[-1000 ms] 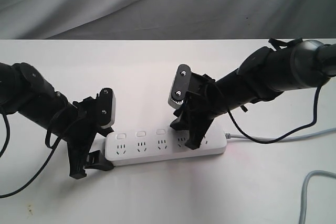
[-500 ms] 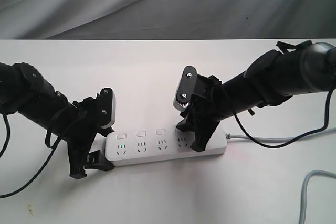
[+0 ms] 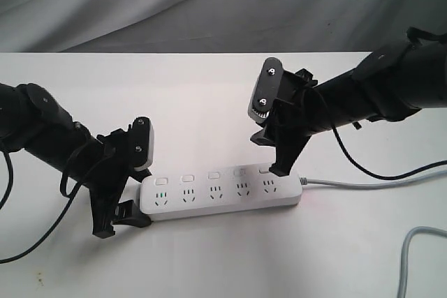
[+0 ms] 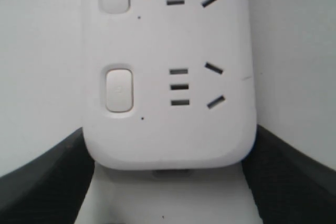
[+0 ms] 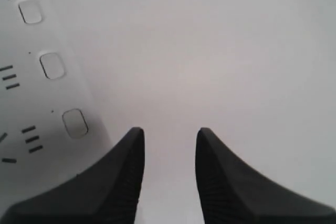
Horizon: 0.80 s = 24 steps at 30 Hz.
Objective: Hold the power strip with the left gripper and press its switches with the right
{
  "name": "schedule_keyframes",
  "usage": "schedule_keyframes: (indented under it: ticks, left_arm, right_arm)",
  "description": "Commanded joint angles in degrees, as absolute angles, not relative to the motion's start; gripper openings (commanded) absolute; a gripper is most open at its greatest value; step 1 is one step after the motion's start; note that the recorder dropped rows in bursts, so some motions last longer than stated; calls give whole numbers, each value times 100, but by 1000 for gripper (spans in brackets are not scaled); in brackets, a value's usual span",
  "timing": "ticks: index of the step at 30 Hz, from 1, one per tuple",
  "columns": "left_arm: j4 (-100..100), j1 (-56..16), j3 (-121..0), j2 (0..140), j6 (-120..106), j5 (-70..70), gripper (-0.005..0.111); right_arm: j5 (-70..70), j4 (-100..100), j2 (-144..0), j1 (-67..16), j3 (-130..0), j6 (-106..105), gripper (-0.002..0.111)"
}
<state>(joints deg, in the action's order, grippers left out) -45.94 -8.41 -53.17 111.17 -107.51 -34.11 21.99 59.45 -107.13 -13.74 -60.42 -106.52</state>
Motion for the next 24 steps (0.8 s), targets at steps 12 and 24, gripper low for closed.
schedule_keyframes:
  ticks: [12,24]
  left_arm:
    - [-4391,-860,-5263,11228,-10842,-3327,46]
    - [-4391,-860,-5263,11228,-10839,-3327,46]
  right_arm:
    - [2269,5911,-10977,-1313,-5815,-10624,32]
    - [2269,5911,-11213,-1313,-5815,-10624,32]
